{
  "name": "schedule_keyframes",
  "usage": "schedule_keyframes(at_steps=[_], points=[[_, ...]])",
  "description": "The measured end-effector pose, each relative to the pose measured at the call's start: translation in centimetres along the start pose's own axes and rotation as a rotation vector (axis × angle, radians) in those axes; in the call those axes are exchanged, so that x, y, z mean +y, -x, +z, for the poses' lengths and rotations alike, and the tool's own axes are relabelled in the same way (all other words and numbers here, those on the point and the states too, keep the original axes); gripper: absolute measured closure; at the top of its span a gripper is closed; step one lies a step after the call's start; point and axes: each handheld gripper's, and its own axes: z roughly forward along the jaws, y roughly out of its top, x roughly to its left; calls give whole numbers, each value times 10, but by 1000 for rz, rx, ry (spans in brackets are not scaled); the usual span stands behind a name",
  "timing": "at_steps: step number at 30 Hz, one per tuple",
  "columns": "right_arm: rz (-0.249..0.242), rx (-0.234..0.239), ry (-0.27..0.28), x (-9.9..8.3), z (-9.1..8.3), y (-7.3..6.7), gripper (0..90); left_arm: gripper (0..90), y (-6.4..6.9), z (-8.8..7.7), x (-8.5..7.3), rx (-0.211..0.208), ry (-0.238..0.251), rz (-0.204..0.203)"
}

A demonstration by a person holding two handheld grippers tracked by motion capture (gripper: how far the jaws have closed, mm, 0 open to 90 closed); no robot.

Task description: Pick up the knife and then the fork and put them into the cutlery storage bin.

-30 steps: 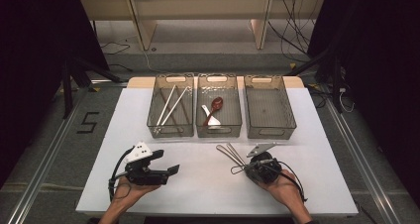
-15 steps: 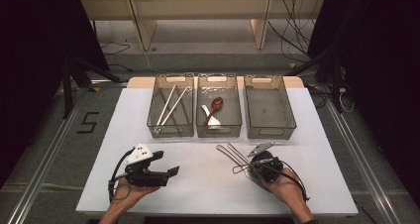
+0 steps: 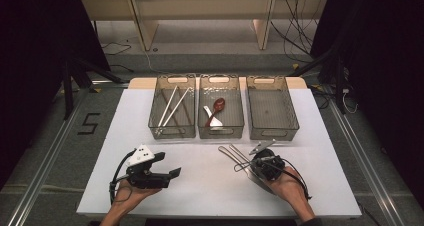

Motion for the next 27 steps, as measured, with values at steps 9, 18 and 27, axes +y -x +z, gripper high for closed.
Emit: schedule_keyframes(at_steps=[9, 18, 27], points=[[30, 46, -7, 21, -1, -2, 597, 185, 0, 0, 0, 3, 13, -4], [34, 92, -73, 33, 10, -4, 540, 185, -1, -1, 0, 2, 14, -3], [31, 99, -119, 40, 17, -5, 587, 184, 0, -1, 0, 2, 17, -1]])
